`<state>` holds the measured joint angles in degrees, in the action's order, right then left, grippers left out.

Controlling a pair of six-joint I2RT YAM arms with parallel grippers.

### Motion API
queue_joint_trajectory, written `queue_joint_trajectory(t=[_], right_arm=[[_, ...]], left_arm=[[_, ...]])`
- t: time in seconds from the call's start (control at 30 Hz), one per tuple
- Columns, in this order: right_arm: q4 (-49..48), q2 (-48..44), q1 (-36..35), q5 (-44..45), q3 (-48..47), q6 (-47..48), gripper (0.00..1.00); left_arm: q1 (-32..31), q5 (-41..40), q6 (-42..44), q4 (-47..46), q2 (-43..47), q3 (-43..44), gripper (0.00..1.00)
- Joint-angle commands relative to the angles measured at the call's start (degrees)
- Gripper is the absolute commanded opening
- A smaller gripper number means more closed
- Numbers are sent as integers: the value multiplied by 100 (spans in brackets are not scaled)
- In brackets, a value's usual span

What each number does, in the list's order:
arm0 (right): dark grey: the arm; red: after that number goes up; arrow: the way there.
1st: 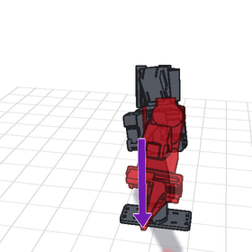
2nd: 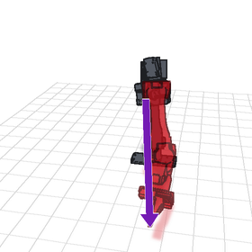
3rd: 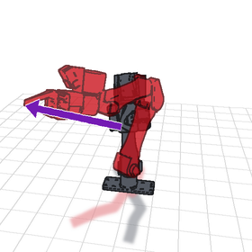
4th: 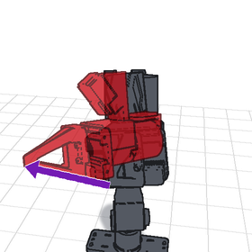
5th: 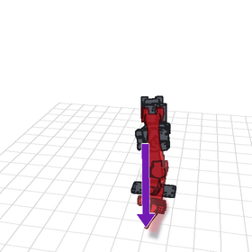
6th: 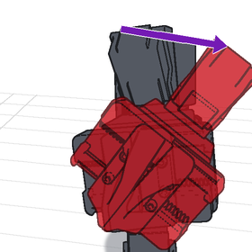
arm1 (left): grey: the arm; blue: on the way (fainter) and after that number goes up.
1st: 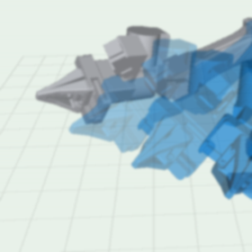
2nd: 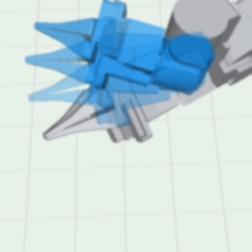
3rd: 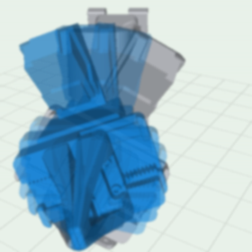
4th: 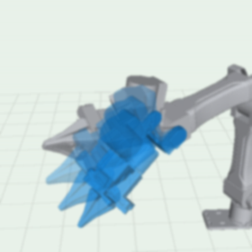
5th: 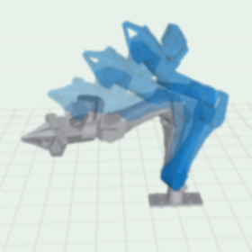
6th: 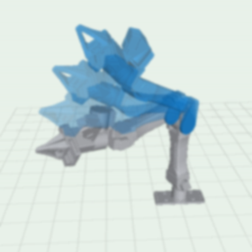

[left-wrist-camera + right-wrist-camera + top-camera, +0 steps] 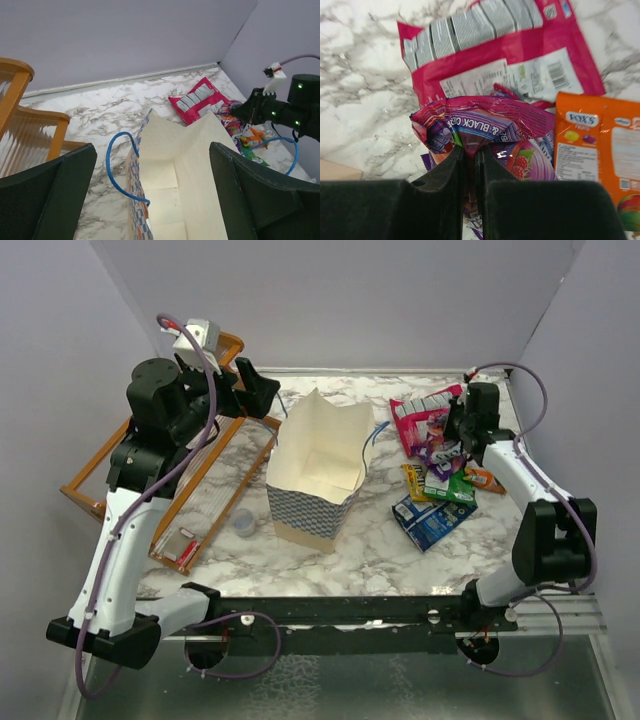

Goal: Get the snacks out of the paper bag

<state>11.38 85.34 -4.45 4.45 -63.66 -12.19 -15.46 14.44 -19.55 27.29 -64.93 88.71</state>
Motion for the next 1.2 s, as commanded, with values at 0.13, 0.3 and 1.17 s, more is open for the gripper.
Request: queue_joint_trajectory(t=[0.13, 0.3, 1.17], right_arm=[[277, 631, 32, -269, -390, -76, 25], [1071, 616, 32, -553, -771, 120, 64], [158, -4612, 15, -2649, -1203, -1143, 99]], left_arm=[[-1219, -2000, 1685, 167, 633, -61, 99], [-1284, -3114, 2103, -749, 1249, -391, 99], [-1398, -4114, 1850, -2678, 2679, -2162, 99]])
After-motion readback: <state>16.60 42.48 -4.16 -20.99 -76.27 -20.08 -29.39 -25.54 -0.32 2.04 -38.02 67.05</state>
